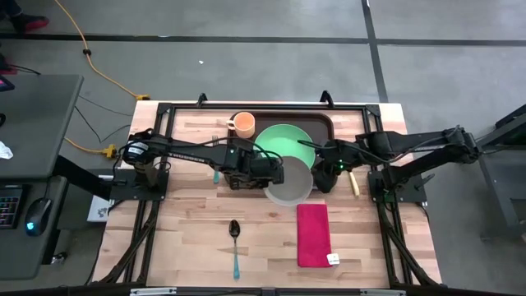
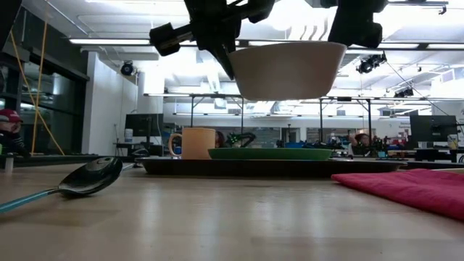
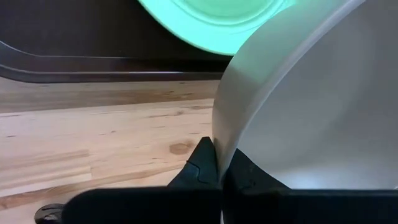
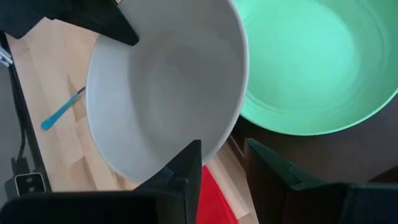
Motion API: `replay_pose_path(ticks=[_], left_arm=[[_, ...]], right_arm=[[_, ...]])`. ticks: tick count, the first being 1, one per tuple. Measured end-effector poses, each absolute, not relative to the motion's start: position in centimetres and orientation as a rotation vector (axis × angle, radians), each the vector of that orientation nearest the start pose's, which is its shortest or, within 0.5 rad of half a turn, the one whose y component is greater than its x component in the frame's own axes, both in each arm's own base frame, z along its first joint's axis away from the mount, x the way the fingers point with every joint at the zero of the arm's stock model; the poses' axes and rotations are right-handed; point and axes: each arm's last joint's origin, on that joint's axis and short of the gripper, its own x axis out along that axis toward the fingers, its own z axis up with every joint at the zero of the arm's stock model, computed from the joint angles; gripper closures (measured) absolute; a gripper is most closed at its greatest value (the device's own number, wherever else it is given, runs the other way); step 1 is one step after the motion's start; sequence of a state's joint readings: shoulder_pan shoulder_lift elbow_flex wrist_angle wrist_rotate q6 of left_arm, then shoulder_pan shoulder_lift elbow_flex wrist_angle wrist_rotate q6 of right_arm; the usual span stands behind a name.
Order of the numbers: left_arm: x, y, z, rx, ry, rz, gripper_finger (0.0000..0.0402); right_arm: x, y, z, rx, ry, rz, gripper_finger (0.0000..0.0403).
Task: Set up tray
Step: Put the gray bowl on top of the green plate on the brown tray
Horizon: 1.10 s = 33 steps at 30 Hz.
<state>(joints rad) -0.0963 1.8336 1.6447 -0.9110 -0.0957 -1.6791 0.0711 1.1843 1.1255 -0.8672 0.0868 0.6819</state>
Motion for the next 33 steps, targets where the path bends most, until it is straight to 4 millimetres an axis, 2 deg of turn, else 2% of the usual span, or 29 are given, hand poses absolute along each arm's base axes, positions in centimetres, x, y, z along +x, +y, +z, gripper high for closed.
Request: replay_pose_path(ticks=[26,29,33], left_arm=[[38.7,-3.2,28.6,-1.403,0.757,0.873,0.0384],[38.7,-3.2,28.6,-1.402,0.755,0.874,0.0384],[38.7,-3.2,28.6,-1.399,0.746,0.879,0.0384]], right_arm=[[24.2,-0.3,29.6,0.476,0.958,-0.448,0.0304],[24.2,-0.5,29.6,0.468,0.954,-0.462,0.0315],[24.2,-0.9,29.6,0.478,0.958,-0.456,0.0350]])
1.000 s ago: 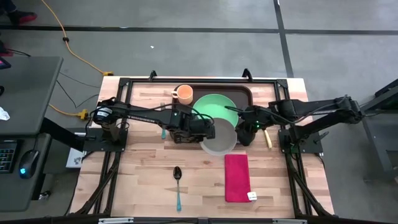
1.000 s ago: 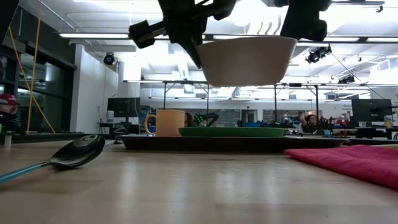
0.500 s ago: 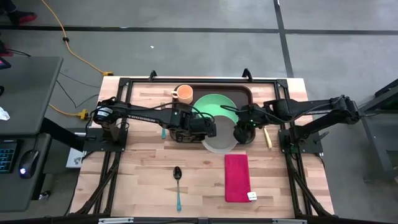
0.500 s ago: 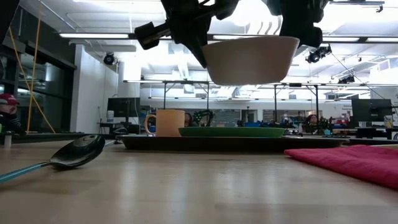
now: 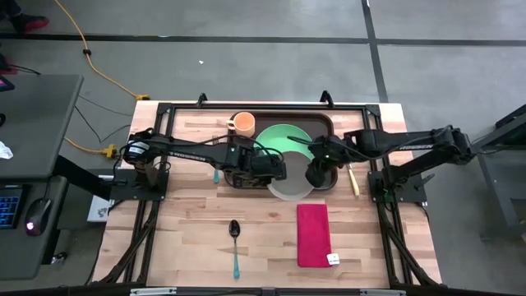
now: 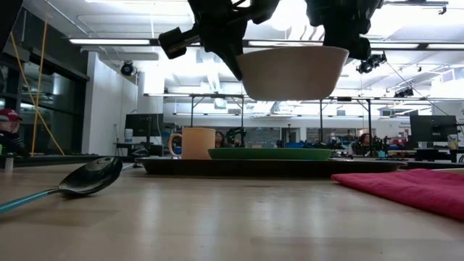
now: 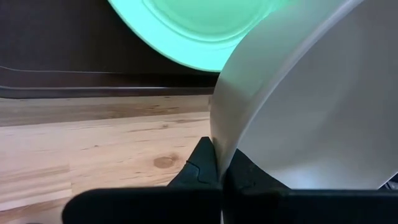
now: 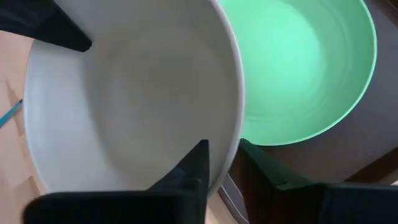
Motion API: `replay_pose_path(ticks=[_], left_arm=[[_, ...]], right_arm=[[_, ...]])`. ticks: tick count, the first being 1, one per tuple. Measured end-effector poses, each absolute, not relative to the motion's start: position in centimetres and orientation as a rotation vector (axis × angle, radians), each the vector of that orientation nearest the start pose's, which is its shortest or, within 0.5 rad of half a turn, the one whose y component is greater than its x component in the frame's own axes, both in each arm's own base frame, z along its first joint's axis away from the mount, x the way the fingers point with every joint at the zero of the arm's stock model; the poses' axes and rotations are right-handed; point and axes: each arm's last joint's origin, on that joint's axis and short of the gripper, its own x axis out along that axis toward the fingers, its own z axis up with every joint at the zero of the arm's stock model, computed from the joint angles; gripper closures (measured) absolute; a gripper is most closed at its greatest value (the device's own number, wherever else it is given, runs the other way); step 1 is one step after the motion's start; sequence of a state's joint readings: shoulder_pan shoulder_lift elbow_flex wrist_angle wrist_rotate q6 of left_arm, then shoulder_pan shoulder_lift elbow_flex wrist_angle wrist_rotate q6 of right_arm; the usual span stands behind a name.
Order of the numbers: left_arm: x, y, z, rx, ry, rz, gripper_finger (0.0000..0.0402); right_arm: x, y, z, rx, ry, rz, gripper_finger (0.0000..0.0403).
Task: Set up tray
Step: Put the gray bowl on top of the green plate on the brown tray
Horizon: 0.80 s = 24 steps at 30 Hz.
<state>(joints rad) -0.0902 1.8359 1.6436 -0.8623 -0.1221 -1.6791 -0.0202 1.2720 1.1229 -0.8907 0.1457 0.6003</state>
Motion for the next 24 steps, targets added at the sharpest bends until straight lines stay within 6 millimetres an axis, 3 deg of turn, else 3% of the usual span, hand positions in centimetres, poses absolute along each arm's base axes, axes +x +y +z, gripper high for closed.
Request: replay_pose_path(ticks=[4,10,18,24], left_arm=[[38.78,-3.13,28.67,-1.399,0.734,0.882,0.0385],[38.77,-3.11,28.66,-1.395,0.730,0.886,0.0382],[38.81,-3.19,28.81,-1.390,0.727,0.873,0.0307],[38.83,-3.22,28.82,-1.366,0.749,0.844,0.0285]], right_arm=[[24.21,-1.08,29.56,0.471,0.958,-0.459,0.0392],[24.21,-1.10,29.56,0.477,0.954,-0.470,0.0394],[24.20,-1.19,29.58,0.444,0.947,-0.489,0.0402],[24.12,-1.21,29.54,0.439,0.954,-0.496,0.0403]])
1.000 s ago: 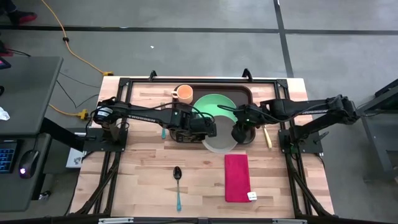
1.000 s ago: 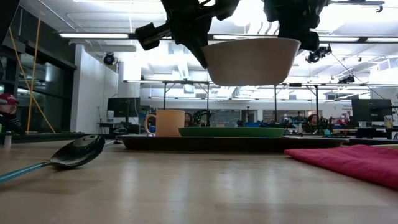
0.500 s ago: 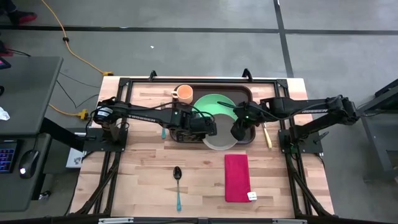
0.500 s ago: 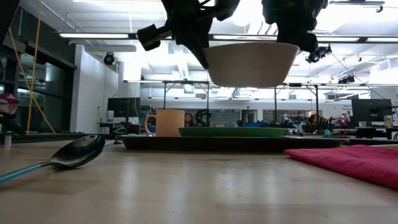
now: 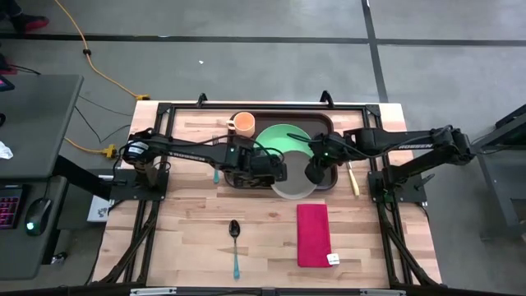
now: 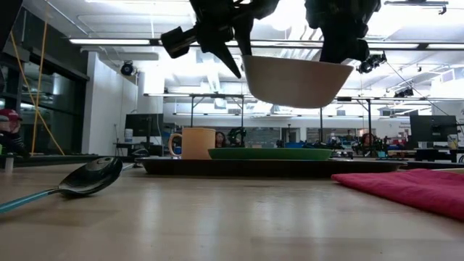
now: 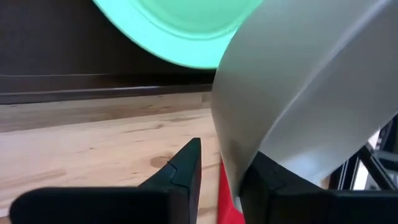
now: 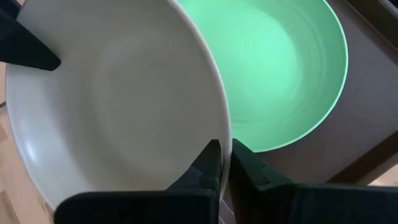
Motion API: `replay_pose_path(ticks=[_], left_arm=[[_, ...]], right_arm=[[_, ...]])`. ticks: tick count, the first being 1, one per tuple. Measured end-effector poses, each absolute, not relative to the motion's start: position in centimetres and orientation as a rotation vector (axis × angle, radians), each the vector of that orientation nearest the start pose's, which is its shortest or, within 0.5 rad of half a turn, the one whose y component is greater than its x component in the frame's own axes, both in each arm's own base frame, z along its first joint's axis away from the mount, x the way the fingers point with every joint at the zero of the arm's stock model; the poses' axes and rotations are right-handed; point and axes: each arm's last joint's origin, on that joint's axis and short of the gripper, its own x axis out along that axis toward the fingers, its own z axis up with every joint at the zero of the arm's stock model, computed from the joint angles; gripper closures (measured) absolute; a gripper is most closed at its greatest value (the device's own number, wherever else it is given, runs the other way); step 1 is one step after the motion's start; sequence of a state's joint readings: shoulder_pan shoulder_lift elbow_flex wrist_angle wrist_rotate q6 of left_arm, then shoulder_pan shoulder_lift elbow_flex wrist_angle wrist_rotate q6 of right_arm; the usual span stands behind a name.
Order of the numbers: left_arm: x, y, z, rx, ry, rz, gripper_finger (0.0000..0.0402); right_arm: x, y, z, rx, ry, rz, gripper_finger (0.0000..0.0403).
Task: Set up tray
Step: Put the gray bowl on top of the green plate on the brown tray
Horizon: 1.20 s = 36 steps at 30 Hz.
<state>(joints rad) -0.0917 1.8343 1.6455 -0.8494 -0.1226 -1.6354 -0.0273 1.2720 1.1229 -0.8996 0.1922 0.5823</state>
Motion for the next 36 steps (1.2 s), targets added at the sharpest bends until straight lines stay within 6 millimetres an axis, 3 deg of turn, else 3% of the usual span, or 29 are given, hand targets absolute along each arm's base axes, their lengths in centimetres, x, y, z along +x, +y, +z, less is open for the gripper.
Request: replay_pose_path(ticks=[19,27,36], left_arm=[[38.6,-3.3,30.3,-1.321,0.744,0.717,0.0286],[37.4,-4.8,30.6,-1.175,0.843,0.667,0.0288],[34.6,-7.0,29.8,-0.911,1.023,0.793,0.0289]], right_arm=[[23.4,-3.4,29.3,0.434,1.008,-0.562,0.0402],[23.8,-5.1,29.6,0.488,0.947,-0.528,0.0402],[23.8,-7.5,29.7,0.554,0.888,-0.530,0.0402]])
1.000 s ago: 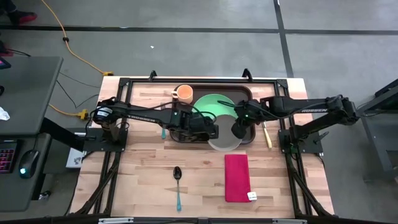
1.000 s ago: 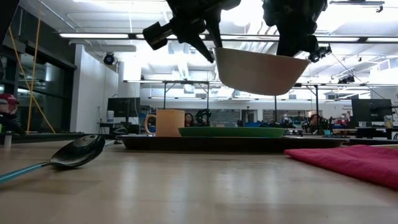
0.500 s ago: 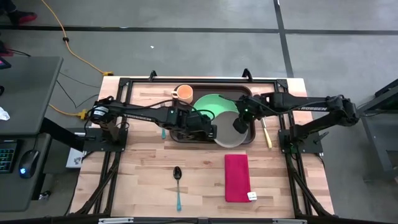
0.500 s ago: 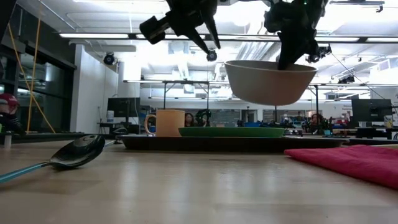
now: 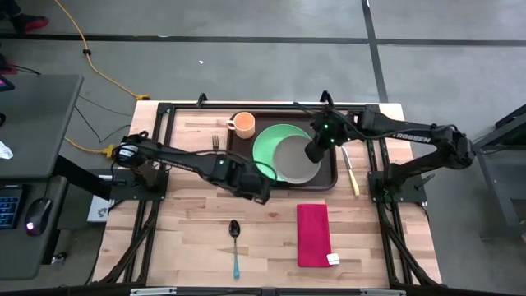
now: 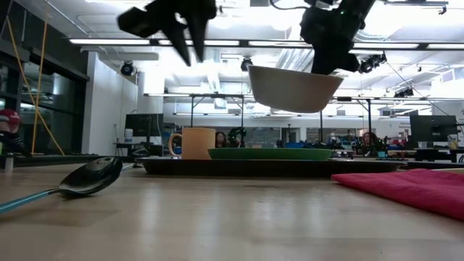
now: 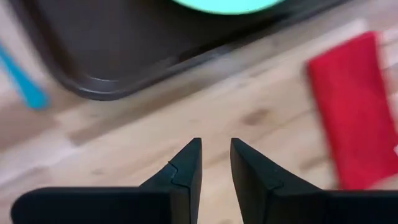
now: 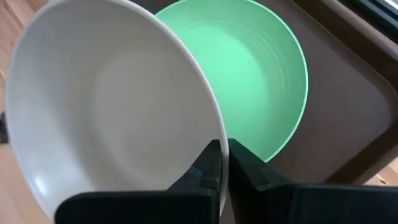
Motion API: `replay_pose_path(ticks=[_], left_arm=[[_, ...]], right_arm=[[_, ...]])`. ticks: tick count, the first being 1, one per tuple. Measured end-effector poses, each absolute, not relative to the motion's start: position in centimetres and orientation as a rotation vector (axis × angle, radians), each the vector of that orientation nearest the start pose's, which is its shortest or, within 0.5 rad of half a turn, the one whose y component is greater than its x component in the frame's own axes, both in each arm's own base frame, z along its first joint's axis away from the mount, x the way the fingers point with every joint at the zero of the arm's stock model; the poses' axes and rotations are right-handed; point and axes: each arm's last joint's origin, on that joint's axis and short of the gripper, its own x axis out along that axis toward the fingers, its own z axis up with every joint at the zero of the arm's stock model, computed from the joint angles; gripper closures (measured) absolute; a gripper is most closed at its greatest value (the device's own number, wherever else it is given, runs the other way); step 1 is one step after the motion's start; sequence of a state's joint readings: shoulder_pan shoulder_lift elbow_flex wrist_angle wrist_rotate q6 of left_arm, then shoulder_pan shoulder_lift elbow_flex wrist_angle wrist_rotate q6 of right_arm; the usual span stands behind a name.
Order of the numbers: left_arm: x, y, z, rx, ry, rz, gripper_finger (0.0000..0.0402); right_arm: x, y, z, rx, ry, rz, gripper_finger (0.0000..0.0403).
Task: Set up tray
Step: Put the gray bowl on top of the green plate on the brown tray
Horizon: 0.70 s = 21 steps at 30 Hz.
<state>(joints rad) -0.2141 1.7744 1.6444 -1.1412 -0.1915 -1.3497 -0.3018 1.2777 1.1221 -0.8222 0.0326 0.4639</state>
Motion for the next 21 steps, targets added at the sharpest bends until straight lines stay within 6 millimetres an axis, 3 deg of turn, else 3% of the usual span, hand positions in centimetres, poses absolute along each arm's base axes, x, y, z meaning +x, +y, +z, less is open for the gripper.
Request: replay_pose_path(ticks=[10,15,21], left_arm=[[33.3,-6.8,29.7,-0.646,0.985,0.932,0.0291],[32.6,-6.5,30.0,-0.605,0.967,0.936,0.0291],[30.2,-5.9,30.5,-0.618,0.906,0.919,0.0291]], right_arm=[[25.8,-9.4,27.7,0.601,0.908,-0.505,0.0403],[26.7,-10.2,26.7,0.621,0.914,-0.502,0.0403],[26.6,-11.3,26.4,0.649,0.901,-0.516,0.0403]])
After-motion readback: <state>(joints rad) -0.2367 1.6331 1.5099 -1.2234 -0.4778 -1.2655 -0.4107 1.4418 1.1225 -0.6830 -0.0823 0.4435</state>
